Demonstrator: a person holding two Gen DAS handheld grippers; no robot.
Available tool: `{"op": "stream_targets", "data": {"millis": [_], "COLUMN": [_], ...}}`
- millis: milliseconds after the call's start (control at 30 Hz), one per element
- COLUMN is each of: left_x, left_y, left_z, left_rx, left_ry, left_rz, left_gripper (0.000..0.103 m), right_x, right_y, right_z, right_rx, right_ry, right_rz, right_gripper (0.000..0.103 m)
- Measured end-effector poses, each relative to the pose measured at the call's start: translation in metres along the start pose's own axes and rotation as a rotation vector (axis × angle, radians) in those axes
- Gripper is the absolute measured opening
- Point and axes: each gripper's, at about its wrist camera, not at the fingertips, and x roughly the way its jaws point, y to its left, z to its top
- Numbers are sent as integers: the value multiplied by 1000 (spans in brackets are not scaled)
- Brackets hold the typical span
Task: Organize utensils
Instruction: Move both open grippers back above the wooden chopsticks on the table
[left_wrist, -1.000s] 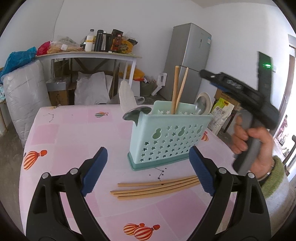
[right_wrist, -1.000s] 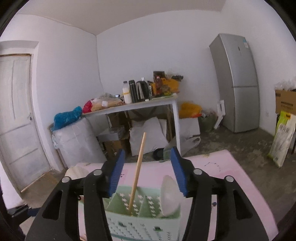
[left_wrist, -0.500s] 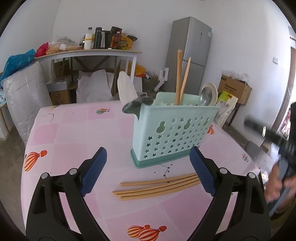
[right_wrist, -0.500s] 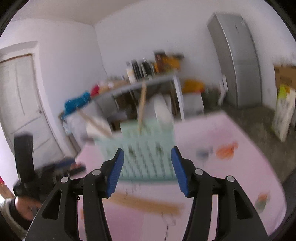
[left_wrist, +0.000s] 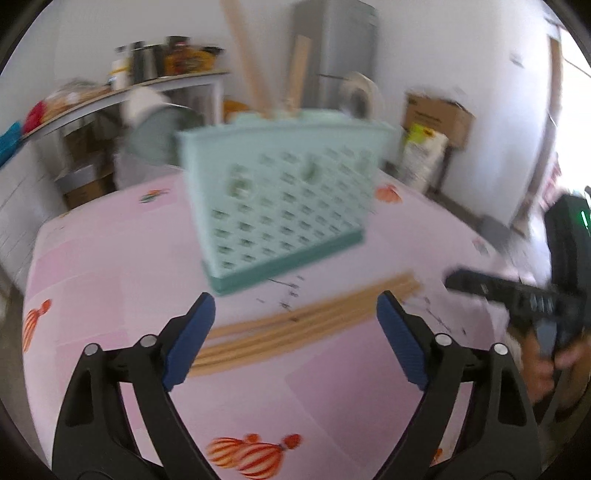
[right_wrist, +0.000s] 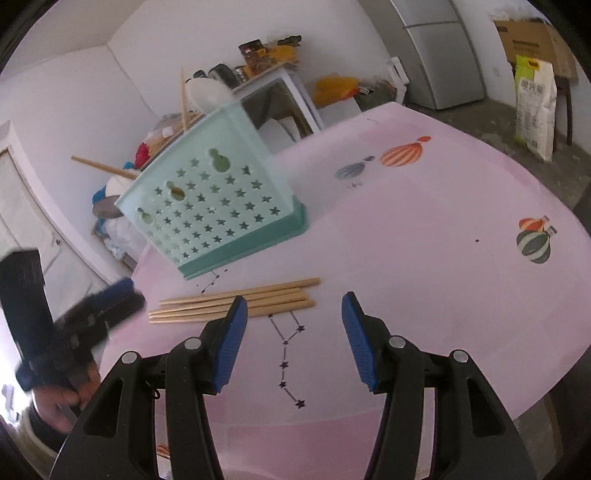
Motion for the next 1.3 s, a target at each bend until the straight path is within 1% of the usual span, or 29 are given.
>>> {"op": "stream_targets", "data": {"millis": [133,167,200,233,300,400,467,600,667,733,833,967,1100,1300], "left_x": [12,17,20,23,31,42,44,42,47,54,59,53,50,48], "left_y": [-22,-27,-30,-32,-35,-36,-36,-37,-37,-38,-41,-43,-46,-46], "left_z": [-10,-12,-14,-14,-16,-16,-14,-3,-1,-1,-2,-3,-6,-10], "left_rx": [100,126,138,143,153,155,160,193,215,246,298,319,332,309], "left_ry": [36,53,71,83,129,187,197,184,206,229,240,253,267,290], "left_rz": [-18,-20,-33,-44,-81,-100,-95,-81,-78,-56,-28,-41,-45,-90], "left_gripper": [73,69,63,60,49,42,41,41,41,40,38,34,34,34], "right_x": [10,10,10,10,10,10,10,10,11,11,11,11,12,12], "right_y": [-8,-10,-10,-11,-11,-12,-11,-11,-11,-11,-11,-12,-12,-12], "right_z": [-1,-3,-3,-3,-2,-2,-3,-3,-2,-2,-2,-2,-2,-3], "right_rx": [36,41,42,42,43,42,38,34,32,31,28,28,28,28], "right_ry": [30,26,23,23,23,20,18,13,11,10,9,7,6,4], "right_rz": [8,15,19,22,28,34,34,37,40,41,43,47,49,51], "right_gripper": [52,52,52,52,52,52,52,52,52,52,52,52,52,52]}}
